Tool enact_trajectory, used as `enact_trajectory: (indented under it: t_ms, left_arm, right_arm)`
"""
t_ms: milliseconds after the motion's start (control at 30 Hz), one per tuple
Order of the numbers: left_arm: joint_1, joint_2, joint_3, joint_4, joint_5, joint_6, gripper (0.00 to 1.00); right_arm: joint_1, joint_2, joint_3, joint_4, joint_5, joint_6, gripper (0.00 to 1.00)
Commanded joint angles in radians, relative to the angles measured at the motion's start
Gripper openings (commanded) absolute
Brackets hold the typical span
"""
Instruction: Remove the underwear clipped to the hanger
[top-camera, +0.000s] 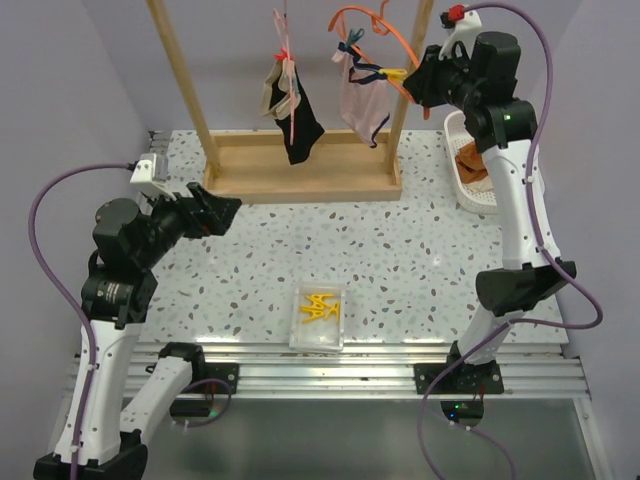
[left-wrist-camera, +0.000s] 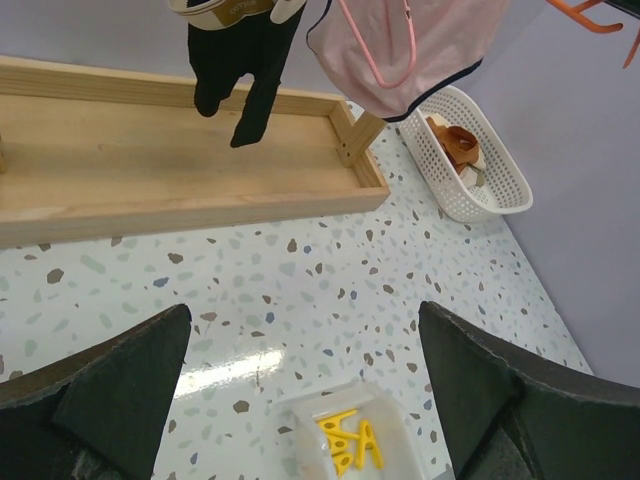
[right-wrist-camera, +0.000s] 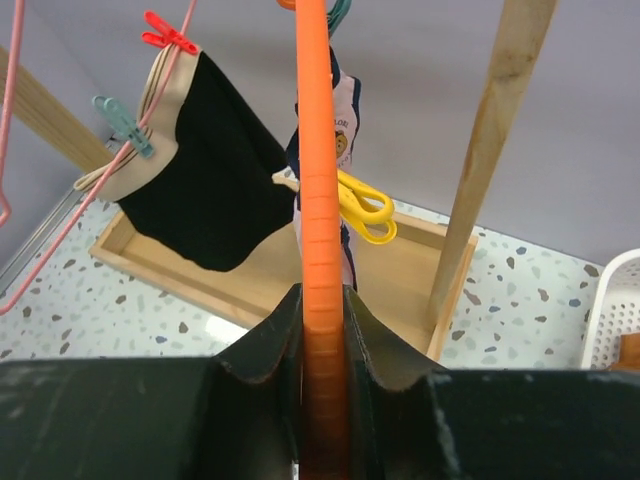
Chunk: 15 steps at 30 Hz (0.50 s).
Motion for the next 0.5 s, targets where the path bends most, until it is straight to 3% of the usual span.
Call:
enact_trajectory:
  t_ms: [0, 100, 133, 233, 333, 467]
  left_arm:
    - [-0.010, -0.008, 0.007, -0.003, -0.007, 0.027, 1.00]
    - [-0.014, -0.006, 0.001, 0.000, -0.010, 0.027, 1.00]
    - [-0.014, -0.005, -0.001, 0.002, -0.010, 0.029, 1.00]
    - [-0.016, -0.011, -0.006, -0.001, -0.013, 0.029, 1.00]
    - [-0.016, -0.015, -0.006, -0.007, -0.019, 0.029, 1.00]
    - [-0.016, -0.022, -0.006, -0.014, -0.028, 0.033, 1.00]
  right_arm:
    - [0.013, -0.020, 0.026, -0.054, -0.028, 0.013, 0.15]
    - [0.024, -0.028, 0.004, -0.063, -0.022, 0.007, 0.30]
    - [0.027, -0.022, 0.007, -0.075, -0.020, 0.000, 0.42]
    - [0.038, -0.012, 0.029, -0.101, -0.009, -0.016, 0.48]
    - [0.044, -0.011, 0.026, -0.094, 0.012, -0.014, 0.45]
    - [0.054, 0.009, 0.053, -0.103, 0.029, -0.017, 0.31]
